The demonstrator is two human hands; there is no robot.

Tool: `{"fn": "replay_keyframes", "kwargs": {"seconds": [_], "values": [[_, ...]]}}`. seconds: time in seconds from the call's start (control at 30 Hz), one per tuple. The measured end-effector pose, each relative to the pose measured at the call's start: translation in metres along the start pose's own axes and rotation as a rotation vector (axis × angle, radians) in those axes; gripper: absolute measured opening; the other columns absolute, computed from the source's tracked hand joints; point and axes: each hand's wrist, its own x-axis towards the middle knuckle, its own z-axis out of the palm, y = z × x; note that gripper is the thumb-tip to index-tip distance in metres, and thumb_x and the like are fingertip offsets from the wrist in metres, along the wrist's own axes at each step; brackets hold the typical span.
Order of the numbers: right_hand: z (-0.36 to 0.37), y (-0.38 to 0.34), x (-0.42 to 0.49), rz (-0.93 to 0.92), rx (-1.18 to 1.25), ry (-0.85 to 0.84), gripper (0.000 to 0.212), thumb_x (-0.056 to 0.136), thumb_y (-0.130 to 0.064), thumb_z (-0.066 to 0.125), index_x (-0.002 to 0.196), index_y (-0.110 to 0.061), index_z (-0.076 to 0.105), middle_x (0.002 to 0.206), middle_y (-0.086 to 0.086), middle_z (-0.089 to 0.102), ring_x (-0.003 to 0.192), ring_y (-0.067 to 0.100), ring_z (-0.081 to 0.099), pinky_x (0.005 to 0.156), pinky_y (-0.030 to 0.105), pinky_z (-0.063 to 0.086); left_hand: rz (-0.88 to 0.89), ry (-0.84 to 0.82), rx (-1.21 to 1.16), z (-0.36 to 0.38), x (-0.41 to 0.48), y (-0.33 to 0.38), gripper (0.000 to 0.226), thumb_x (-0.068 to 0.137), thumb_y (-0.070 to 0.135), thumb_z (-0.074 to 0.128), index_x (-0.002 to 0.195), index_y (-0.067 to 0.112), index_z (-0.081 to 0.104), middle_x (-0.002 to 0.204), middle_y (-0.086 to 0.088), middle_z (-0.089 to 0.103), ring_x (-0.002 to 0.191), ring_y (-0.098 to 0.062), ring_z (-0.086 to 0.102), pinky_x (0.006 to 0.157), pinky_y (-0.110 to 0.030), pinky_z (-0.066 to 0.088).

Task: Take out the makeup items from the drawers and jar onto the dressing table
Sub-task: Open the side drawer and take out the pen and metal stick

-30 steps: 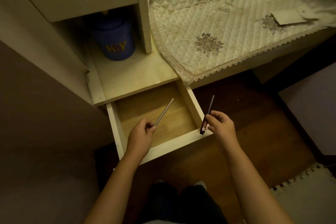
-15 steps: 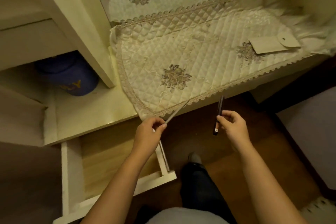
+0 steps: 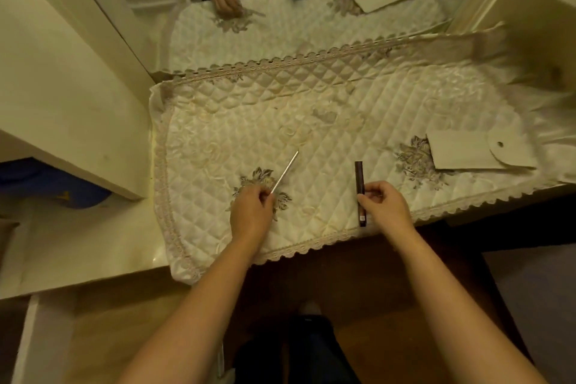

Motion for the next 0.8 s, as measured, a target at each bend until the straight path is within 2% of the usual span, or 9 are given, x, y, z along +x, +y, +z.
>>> {"fn": "replay_keyframes", "kwargs": {"seconds": [0.17,0.23,0.3,0.4,0.53,0.6,0.67,0.8], "values": [[0.015,-0.015,0.041,-0.036,-0.094,-0.031,0.024,0.082,-0.016,0.062,0.104,-0.007,0.058,0.076,-0.008,0.053,0.077,0.015,0.054,0.069,0.023,0.043,0.003,0.028,0.011,0.015,0.026,0.008,0.013,0.085,0.019,0.058,0.092,0.009,0.063,0.092,-0.009,0.064,0.080,-0.020,0.056,0.069,-0.032,0.044],[0.022,-0.018,0.049,-0.060,-0.137,-0.037,0.024,0.082,-0.018,0.061,0.104,-0.007,0.059,0.080,-0.004,0.055,0.077,0.017,0.056,0.067,0.026,0.045,0.014,0.022,0.049,0.019,0.030,0.009,0.015,0.084,0.019,0.059,0.091,0.006,0.063,0.091,-0.011,0.064,0.078,-0.018,0.054,0.069,-0.032,0.043],[0.027,-0.019,0.053,-0.099,-0.211,-0.030,0.025,0.083,-0.020,0.060,0.105,-0.008,0.059,0.091,0.004,0.059,0.081,0.020,0.057,0.071,0.032,0.047,0.025,0.007,0.076,0.019,0.032,0.008,0.018,0.083,0.023,0.061,0.092,0.007,0.062,0.092,-0.011,0.063,0.082,-0.021,0.056,0.071,-0.034,0.045],[0.029,-0.016,0.052,-0.148,-0.264,-0.020,0.030,0.083,-0.023,0.060,0.109,-0.009,0.058,0.104,0.010,0.059,0.086,0.021,0.057,0.074,0.033,0.047,0.038,-0.032,0.126,0.014,0.028,0.004,0.029,0.081,0.030,0.064,0.100,0.010,0.058,0.102,-0.009,0.059,0.096,-0.024,0.054,0.079,-0.037,0.045],[0.025,-0.014,0.034,-0.213,-0.322,0.050,0.044,0.082,-0.026,0.061,0.120,-0.006,0.052,0.117,0.015,0.051,0.105,0.026,0.053,0.086,0.034,0.045,0.095,-0.035,0.226,-0.009,0.006,-0.011,0.045,0.080,0.038,0.063,0.115,0.012,0.052,0.113,-0.009,0.052,0.107,-0.025,0.047,0.084,-0.035,0.042],[0.028,-0.018,0.018,-0.259,-0.343,0.075,0.044,0.083,-0.023,0.060,0.121,-0.005,0.052,0.119,0.016,0.050,0.110,0.028,0.050,0.091,0.037,0.044,0.084,-0.011,0.245,-0.025,-0.009,-0.025,0.047,0.081,0.037,0.062,0.119,0.012,0.051,0.118,-0.009,0.051,0.110,-0.025,0.047,0.089,-0.034,0.041],[0.037,-0.023,-0.001,-0.315,-0.335,0.011,0.042,0.083,-0.020,0.060,0.121,-0.005,0.053,0.119,0.015,0.050,0.111,0.027,0.050,0.093,0.035,0.043,0.055,0.006,0.228,-0.041,-0.027,-0.043,0.044,0.081,0.032,0.063,0.118,0.011,0.052,0.118,-0.010,0.052,0.109,-0.025,0.048,0.090,-0.032,0.038],[0.075,-0.034,-0.041,-0.491,-0.393,-0.248,0.039,0.084,-0.019,0.058,0.121,-0.008,0.053,0.120,0.011,0.052,0.114,0.023,0.049,0.093,0.021,0.033,-0.023,0.040,0.186,-0.073,-0.069,-0.077,0.039,0.081,0.026,0.065,0.115,0.009,0.055,0.118,-0.011,0.055,0.112,-0.026,0.048,0.093,-0.033,0.038]]}}
